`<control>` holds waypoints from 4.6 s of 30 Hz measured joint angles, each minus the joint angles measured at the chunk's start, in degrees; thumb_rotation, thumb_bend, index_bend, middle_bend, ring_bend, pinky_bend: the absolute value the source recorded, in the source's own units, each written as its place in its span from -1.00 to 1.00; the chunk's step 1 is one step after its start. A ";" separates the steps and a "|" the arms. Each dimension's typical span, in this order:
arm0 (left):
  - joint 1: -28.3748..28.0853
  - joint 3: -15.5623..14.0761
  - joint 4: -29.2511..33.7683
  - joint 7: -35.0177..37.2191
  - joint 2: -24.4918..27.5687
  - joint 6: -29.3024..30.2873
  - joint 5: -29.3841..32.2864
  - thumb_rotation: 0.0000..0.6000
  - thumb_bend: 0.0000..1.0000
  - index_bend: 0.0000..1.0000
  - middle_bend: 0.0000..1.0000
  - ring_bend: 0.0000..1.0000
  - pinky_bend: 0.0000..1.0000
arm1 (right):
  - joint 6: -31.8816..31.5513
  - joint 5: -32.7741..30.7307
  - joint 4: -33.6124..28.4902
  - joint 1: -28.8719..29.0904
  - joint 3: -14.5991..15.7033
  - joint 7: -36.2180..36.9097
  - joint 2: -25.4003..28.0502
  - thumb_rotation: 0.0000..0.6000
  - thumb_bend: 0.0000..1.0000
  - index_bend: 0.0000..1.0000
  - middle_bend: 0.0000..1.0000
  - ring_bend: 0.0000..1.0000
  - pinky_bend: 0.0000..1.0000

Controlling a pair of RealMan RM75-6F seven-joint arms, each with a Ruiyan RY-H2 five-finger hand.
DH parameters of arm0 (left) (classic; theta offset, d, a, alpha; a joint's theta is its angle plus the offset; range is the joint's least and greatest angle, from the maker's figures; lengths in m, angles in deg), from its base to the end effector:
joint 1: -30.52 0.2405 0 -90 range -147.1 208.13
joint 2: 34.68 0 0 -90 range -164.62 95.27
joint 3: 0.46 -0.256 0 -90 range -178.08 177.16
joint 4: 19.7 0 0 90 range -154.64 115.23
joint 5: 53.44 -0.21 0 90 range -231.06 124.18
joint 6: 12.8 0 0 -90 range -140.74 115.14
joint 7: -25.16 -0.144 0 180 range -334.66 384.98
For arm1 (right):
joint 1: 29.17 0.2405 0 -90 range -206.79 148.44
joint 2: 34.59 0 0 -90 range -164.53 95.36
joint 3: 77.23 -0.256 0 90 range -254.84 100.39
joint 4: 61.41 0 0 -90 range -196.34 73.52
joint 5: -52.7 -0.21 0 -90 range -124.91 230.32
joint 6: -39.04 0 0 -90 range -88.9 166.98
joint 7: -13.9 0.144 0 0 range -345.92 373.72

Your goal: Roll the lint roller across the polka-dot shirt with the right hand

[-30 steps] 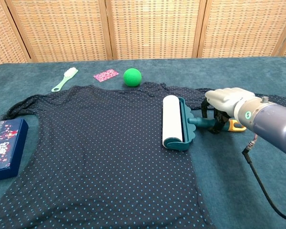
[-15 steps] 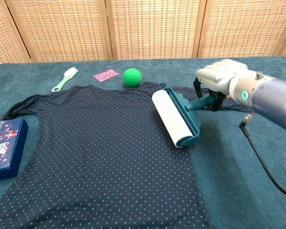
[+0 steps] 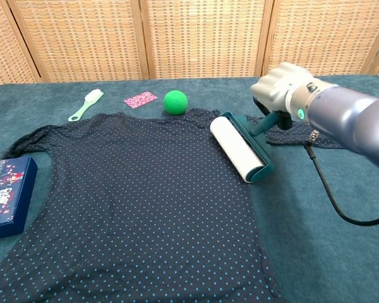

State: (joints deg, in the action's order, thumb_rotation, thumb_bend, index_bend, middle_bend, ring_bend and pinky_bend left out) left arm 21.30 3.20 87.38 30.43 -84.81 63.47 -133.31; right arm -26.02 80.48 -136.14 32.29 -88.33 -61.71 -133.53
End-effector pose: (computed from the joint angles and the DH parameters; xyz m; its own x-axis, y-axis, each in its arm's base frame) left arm -0.2793 0.2001 0.1961 0.2829 0.1157 0.9521 0.9578 0.0192 -0.2869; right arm -0.0996 -0.4012 -0.0398 0.9295 -0.1018 0.3544 -0.3686 -0.2250 0.9020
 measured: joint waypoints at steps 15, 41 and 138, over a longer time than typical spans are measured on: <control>-0.17 0.09 -0.06 0.66 0.22 -0.18 0.19 1.00 -1.00 -1.00 -1.00 -1.00 -1.00 | -4.83 3.38 -2.23 3.19 3.10 -8.21 -5.09 1.00 0.64 0.44 1.00 1.00 1.00; -0.33 0.21 -0.56 1.95 0.53 -0.40 0.29 1.00 -1.00 -1.00 -1.00 -1.00 -1.00 | -9.57 3.71 -6.88 9.49 0.41 -19.10 -17.66 1.00 0.64 0.45 1.00 1.00 1.00; -0.60 -0.12 1.04 -2.19 -0.52 0.22 0.10 1.00 -1.00 -1.00 -1.00 -1.00 -1.00 | -8.08 16.54 0.62 -7.07 6.13 -7.93 -4.65 1.00 -0.91 -1.00 1.00 1.00 1.00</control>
State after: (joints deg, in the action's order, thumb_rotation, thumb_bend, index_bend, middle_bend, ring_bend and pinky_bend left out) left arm 20.70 3.08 88.42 28.24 -85.33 63.68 -133.21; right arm -34.11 97.02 -135.52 25.22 -82.19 -69.63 -138.18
